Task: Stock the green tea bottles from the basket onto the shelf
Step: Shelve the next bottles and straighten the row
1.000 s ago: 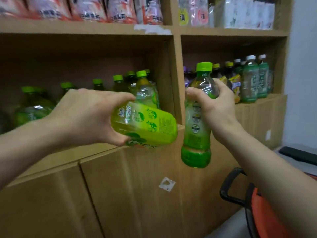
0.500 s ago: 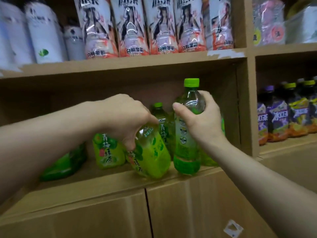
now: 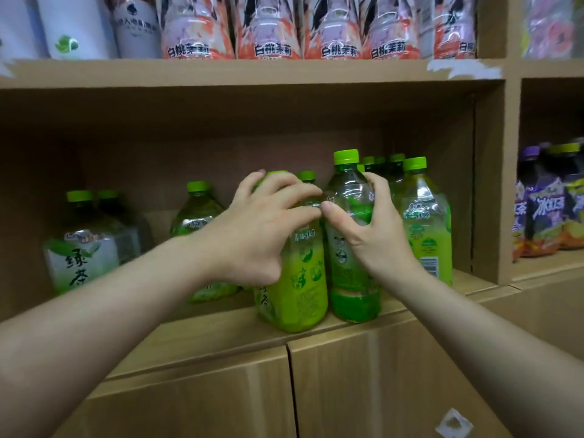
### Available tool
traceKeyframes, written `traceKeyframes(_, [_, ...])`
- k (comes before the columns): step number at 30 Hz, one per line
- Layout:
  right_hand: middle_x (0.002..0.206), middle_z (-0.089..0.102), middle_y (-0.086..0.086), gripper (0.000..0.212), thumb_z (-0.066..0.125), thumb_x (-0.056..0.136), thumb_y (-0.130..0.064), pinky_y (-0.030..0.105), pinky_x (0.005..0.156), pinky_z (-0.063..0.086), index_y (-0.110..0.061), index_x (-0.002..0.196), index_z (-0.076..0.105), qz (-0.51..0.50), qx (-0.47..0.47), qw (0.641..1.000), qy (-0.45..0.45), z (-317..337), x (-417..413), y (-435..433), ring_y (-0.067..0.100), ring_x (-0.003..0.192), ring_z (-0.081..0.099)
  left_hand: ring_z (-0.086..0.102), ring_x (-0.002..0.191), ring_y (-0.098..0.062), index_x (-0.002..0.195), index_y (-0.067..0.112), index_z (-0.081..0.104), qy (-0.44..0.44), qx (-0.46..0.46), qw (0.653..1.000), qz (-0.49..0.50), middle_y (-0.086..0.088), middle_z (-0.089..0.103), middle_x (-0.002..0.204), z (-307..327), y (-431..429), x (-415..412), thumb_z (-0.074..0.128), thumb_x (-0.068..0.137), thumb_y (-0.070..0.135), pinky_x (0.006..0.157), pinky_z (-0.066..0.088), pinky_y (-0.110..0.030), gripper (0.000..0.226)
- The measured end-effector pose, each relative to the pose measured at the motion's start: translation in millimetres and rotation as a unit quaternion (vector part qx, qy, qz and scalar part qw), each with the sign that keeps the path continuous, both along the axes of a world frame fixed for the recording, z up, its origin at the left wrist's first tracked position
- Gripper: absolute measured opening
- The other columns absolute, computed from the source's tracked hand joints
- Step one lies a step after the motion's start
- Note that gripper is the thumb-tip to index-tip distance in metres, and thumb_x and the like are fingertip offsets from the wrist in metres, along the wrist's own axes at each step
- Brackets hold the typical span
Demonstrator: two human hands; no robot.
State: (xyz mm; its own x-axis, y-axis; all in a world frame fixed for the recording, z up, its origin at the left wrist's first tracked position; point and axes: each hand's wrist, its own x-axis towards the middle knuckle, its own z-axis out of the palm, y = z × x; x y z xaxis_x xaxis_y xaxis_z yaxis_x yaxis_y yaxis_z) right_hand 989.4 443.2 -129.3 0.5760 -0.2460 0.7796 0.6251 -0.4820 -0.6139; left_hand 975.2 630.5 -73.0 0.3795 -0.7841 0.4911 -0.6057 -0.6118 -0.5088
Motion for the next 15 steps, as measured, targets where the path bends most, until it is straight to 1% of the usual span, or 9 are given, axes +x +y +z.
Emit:
traceKeyframes(2, [0.134, 0.05, -0.006, 0.082, 0.061, 0.081, -0.058, 0.022, 0.093, 0.04, -0.029, 0.146, 0.02, -0.019, -0.031, 0.999, 0.005, -8.8, -1.6, -0.7, 0.01, 0.119, 0.05, 0.03, 0.13, -0.024, 0.129, 0.022, 0.052, 0.02, -0.214, 0.974, -0.076, 0.0, 0.042, 0.142, -15.5, 10.3, 7.1, 0.052, 0.055, 0.015, 0.107, 0.028, -0.05, 0.074])
traceKeyframes(4, [0.14, 0.042, -0.001, 0.089, 0.056, 0.081, -0.064, 0.029, 0.095, 0.038, -0.034, 0.149, 0.008, -0.073, -0.069, 0.995, 0.018, -24.7, -4.7, 1.0, 0.009, 0.12, 0.043, 0.034, 0.129, -0.019, 0.134, 0.026, 0.044, 0.14, -0.415, 0.895, -0.086, 0.002, 0.04, 0.14, -28.6, 14.7, 9.0, 0.056, 0.06, 0.021, 0.108, 0.029, -0.036, 0.075])
traceKeyframes(6, [0.125, 0.038, -0.002, 0.092, 0.052, 0.082, -0.063, 0.028, 0.087, 0.036, -0.031, 0.152, 0.002, -0.141, -0.104, 0.984, 0.033, -43.9, -10.0, 4.7, 0.007, 0.108, 0.037, 0.038, 0.127, -0.018, 0.138, 0.035, 0.032, 0.318, -0.509, 0.795, -0.086, 0.004, 0.037, 0.142, -40.2, 17.1, 13.5, 0.058, 0.062, 0.033, 0.107, 0.033, -0.041, 0.081])
traceKeyframes(7, [0.119, 0.035, -0.005, 0.092, 0.052, 0.082, -0.063, 0.027, 0.085, 0.036, -0.028, 0.152, 0.003, -0.161, -0.121, 0.979, 0.037, -52.8, -12.7, 5.9, 0.007, 0.106, 0.037, 0.04, 0.125, -0.019, 0.139, 0.04, 0.028, 0.387, -0.522, 0.755, -0.093, 0.005, 0.037, 0.143, -46.6, 17.9, 16.5, 0.059, 0.062, 0.038, 0.105, 0.034, -0.046, 0.082])
traceKeyframes(8, [0.117, 0.035, -0.007, 0.09, 0.052, 0.082, -0.062, 0.026, 0.085, 0.036, -0.025, 0.152, 0.008, -0.173, -0.131, 0.975, 0.039, -60.3, -14.5, 6.7, 0.008, 0.106, 0.038, 0.04, 0.124, -0.019, 0.138, 0.044, 0.026, 0.427, -0.525, 0.73, -0.1, 0.005, 0.037, 0.144, -52.3, 18.0, 18.2, 0.06, 0.062, 0.043, 0.104, 0.035, -0.048, 0.084])
traceKeyframes(9, [0.115, 0.039, -0.007, 0.088, 0.054, 0.081, -0.061, 0.027, 0.084, 0.037, -0.023, 0.15, 0.016, -0.18, -0.134, 0.974, 0.037, -65.9, -14.3, 6.3, 0.01, 0.106, 0.042, 0.04, 0.125, -0.018, 0.138, 0.047, 0.024, 0.439, -0.522, 0.724, -0.104, 0.006, 0.037, 0.144, -57.1, 17.2, 19.1, 0.063, 0.06, 0.05, 0.104, 0.035, -0.048, 0.087])
traceKeyframes(11, [0.111, 0.044, -0.005, 0.083, 0.06, 0.079, -0.057, 0.026, 0.081, 0.037, -0.019, 0.146, 0.029, -0.191, -0.122, 0.973, 0.039, -69.1, -12.2, 6.1, 0.012, 0.101, 0.045, 0.037, 0.132, -0.016, 0.14, 0.05, 0.017, 0.421, -0.511, 0.742, -0.104, 0.007, 0.033, 0.148, -64.8, 12.9, 21.1, 0.071, 0.055, 0.064, 0.109, 0.033, -0.046, 0.101])
traceKeyframes(13, [0.11, 0.047, -0.005, 0.079, 0.064, 0.076, -0.055, 0.024, 0.079, 0.036, -0.015, 0.14, 0.04, -0.198, -0.099, 0.974, 0.047, -69.2, -9.0, 5.7, 0.01, 0.098, 0.046, 0.03, 0.137, -0.015, 0.143, 0.047, 0.009, 0.379, -0.5, 0.774, -0.086, 0.006, 0.026, 0.153, -71.2, 7.9, 22.0, 0.077, 0.056, 0.061, 0.113, 0.027, -0.039, 0.111])
traceKeyframes(15, [0.109, 0.053, -0.001, 0.082, 0.06, 0.069, -0.063, 0.025, 0.078, 0.039, -0.012, 0.132, 0.05, -0.196, -0.079, 0.977, 0.044, -68.9, -8.6, 4.7, 0.013, 0.097, 0.051, 0.028, 0.137, -0.014, 0.144, 0.046, 0.007, 0.336, -0.505, 0.79, -0.083, 0.006, 0.023, 0.153, -75.5, 4.5, 21.6, 0.079, 0.06, 0.053, 0.107, 0.025, -0.028, 0.11])
